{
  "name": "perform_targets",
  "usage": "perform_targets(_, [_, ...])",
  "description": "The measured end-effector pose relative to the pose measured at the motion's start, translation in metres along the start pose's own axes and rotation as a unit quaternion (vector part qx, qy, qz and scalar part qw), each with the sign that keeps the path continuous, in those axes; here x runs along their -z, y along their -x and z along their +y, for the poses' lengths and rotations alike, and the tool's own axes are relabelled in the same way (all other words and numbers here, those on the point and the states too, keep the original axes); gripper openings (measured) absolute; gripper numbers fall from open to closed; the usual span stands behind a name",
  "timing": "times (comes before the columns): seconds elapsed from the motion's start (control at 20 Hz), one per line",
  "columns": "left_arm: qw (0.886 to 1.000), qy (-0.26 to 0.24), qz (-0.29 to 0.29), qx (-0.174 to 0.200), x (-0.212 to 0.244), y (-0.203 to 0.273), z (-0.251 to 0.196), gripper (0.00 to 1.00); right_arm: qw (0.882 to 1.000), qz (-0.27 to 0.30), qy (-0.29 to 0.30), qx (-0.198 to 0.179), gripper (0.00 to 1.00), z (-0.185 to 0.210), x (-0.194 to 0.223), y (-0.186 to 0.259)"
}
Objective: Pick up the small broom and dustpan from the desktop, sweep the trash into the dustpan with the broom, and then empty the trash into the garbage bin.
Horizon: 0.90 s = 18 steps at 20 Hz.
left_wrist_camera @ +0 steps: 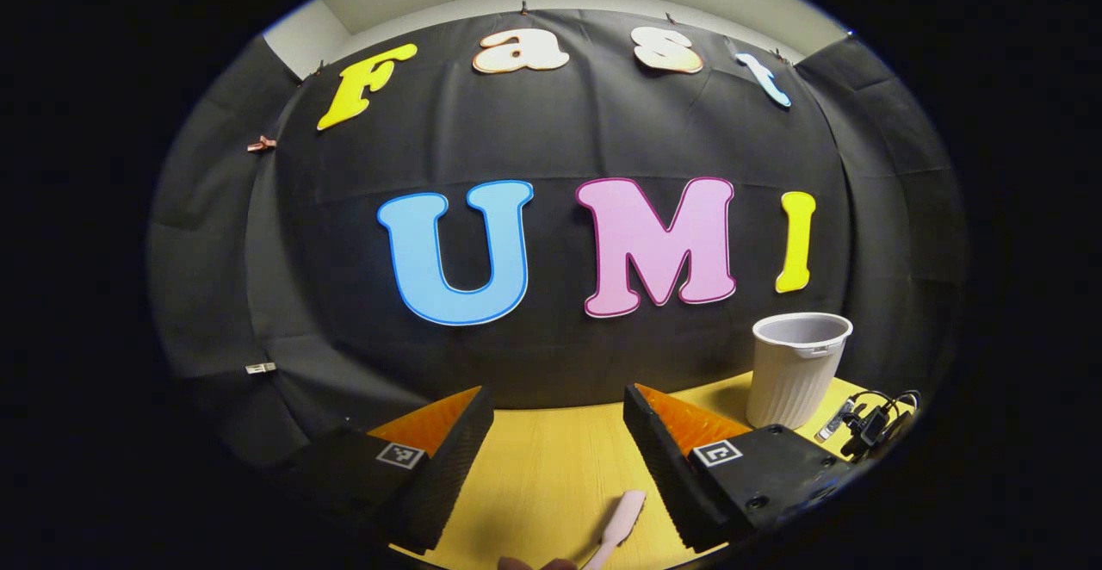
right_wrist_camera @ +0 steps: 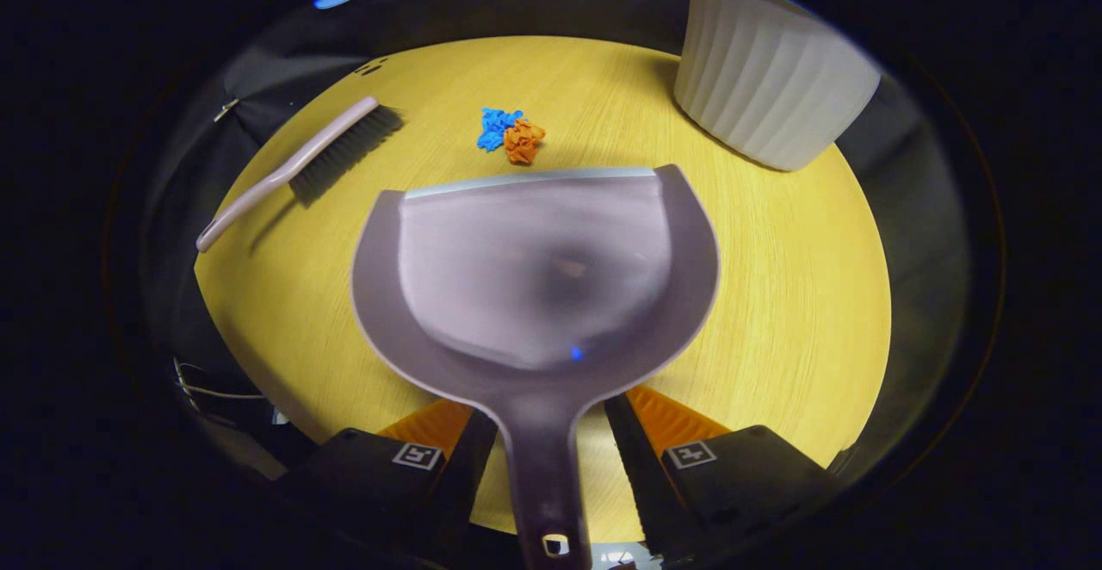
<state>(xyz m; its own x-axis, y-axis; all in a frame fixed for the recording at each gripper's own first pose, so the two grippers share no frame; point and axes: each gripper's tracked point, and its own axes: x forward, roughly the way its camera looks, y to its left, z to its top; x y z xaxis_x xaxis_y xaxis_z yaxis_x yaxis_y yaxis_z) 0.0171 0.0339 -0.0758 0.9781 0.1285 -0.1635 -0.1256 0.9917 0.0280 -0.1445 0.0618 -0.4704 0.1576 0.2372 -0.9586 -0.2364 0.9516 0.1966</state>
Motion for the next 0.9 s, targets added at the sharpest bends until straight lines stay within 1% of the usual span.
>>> perform_targets(0.1, [1.0, 0.002, 0.003, -0.003, 0.002, -0.001, 0.001, 0.97, 1.0, 0.008, -0.001, 0.003, 0.74, -0.003, -0.001, 0.001])
perform_targets(0.15, [1.0, 0.003, 0.005, -0.003, 0.005, -0.002, 0.001, 0.97, 1.0, 0.012, -0.003, 0.005, 0.69, -0.004, -0.002, 0.001])
perform_targets(0.2, [1.0, 0.004, 0.007, -0.003, 0.007, -0.003, 0.0, 0.98, 1.0, 0.018, -0.005, 0.006, 0.66, -0.005, -0.002, 0.001])
perform_targets(0.25, [1.0, 0.003, 0.009, -0.004, 0.009, -0.003, 0.0, 0.98, 1.0, 0.026, -0.006, 0.007, 0.6, -0.006, -0.002, 0.0])
perform_targets(0.3, [1.0, 0.002, 0.01, -0.004, 0.011, -0.003, -0.001, 0.97, 0.999, 0.032, -0.006, 0.009, 0.57, -0.009, -0.002, -0.001])
perform_targets(0.35, [1.0, 0.0, 0.011, -0.004, 0.012, -0.004, -0.001, 0.97, 0.999, 0.04, -0.006, 0.01, 0.48, -0.009, -0.001, -0.001])
perform_targets(0.4, [1.0, -0.002, 0.013, -0.004, 0.013, -0.004, -0.001, 0.97, 0.999, 0.045, -0.006, 0.009, 0.51, -0.01, -0.002, 0.001])
perform_targets(0.45, [1.0, -0.003, 0.016, -0.005, 0.016, -0.006, -0.001, 0.97, 0.999, 0.044, -0.003, 0.008, 0.45, -0.009, -0.002, 0.001])
perform_targets(0.5, [1.0, -0.003, 0.019, -0.005, 0.019, -0.006, -0.001, 0.97, 0.999, 0.038, 0.004, 0.007, 0.47, -0.009, -0.004, 0.001])
perform_targets(0.65, [0.999, -0.005, 0.045, -0.004, 0.038, -0.009, 0.0, 0.97, 1.0, 0.019, 0.005, 0.004, 0.44, -0.008, -0.005, -0.001])
perform_targets(0.7, [0.998, -0.006, 0.058, -0.002, 0.045, -0.009, 0.0, 0.97, 1.0, 0.012, 0.015, 0.001, 0.43, -0.006, -0.008, 0.0])
perform_targets(0.75, [0.998, -0.007, 0.069, -0.001, 0.053, -0.01, 0.0, 0.98, 1.0, 0.007, 0.023, -0.003, 0.36, -0.004, -0.009, -0.002])
perform_targets(0.8, [0.997, -0.008, 0.081, 0.003, 0.06, -0.011, 0.0, 0.98, 1.0, 0.001, 0.024, -0.004, 0.39, -0.003, -0.01, -0.002])
perform_targets(0.9, [0.994, -0.008, 0.105, 0.009, 0.077, -0.013, -0.001, 0.98, 1.0, -0.006, 0.021, -0.01, 0.37, 0.0, -0.011, -0.001])
